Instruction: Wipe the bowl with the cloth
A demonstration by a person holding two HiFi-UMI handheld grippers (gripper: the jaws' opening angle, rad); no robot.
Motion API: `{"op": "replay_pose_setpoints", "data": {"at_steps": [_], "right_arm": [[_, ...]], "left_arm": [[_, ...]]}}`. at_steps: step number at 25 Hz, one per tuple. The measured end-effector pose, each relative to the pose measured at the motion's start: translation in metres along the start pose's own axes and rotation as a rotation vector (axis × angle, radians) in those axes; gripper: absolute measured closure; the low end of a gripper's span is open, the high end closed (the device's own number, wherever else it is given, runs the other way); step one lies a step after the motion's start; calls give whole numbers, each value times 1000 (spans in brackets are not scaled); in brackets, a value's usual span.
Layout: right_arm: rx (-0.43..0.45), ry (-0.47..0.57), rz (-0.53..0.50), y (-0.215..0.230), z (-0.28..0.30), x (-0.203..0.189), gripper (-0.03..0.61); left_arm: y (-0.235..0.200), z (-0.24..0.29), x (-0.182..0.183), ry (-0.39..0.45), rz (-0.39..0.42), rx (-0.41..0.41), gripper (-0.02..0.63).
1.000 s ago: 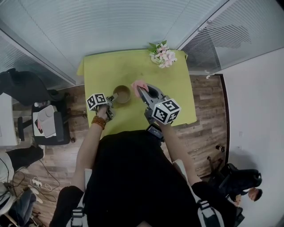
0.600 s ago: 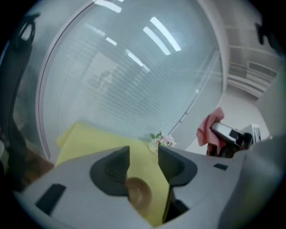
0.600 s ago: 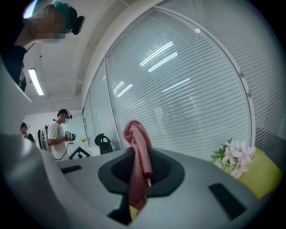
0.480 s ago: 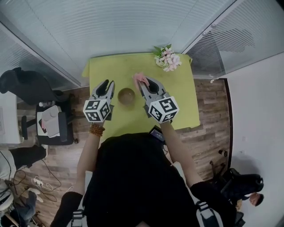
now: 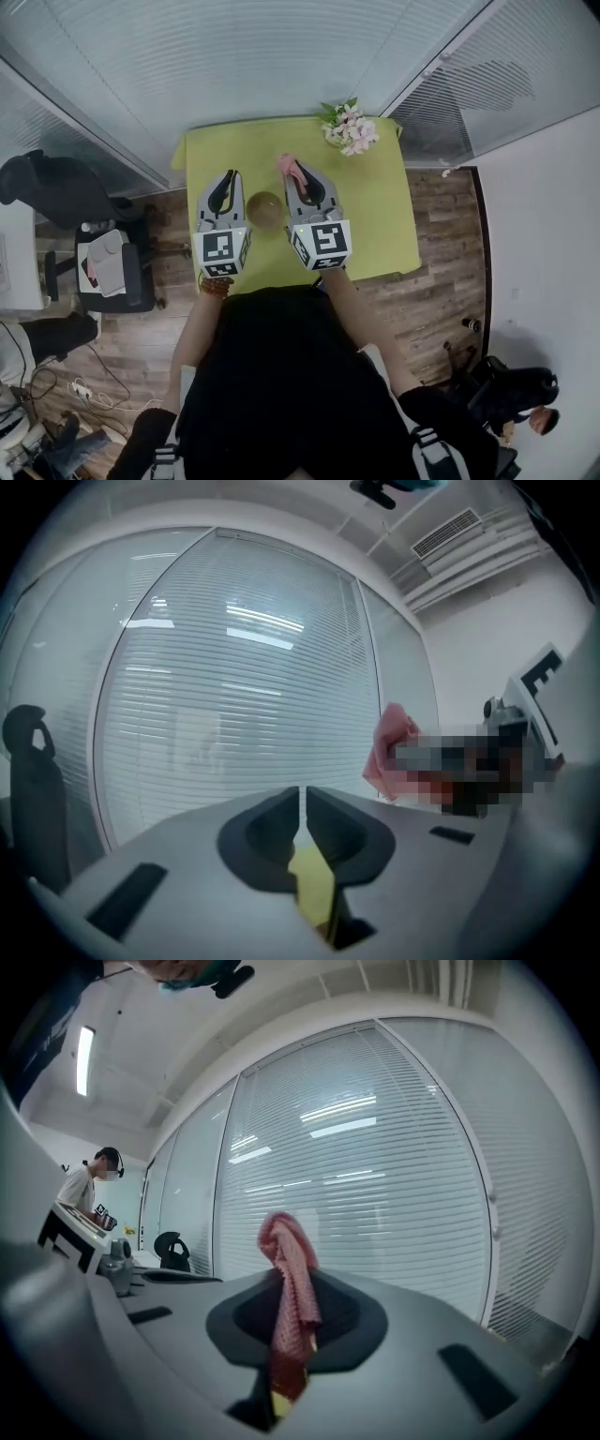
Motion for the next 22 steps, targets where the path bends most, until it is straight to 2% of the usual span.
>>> {"op": "replay_pose_setpoints", "data": {"at_steps": [5,22], "right_arm": [[13,-23,-36,-8,1,-7,557],[41,-47,-42,-11,-4,-18,557]], "left_arm": [[2,0,-2,-10,13,9,584],[14,-8,-15,-41,9,-20,586]]}}
Point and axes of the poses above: the fingertips, and each gripper's own axes: z forward along the fingers, y to its right, x out of its top, the point moved 3 cm from there along -z, backward along the fingers, and after that the axes turned 3 degrees about -y, right-handed, at the moved point
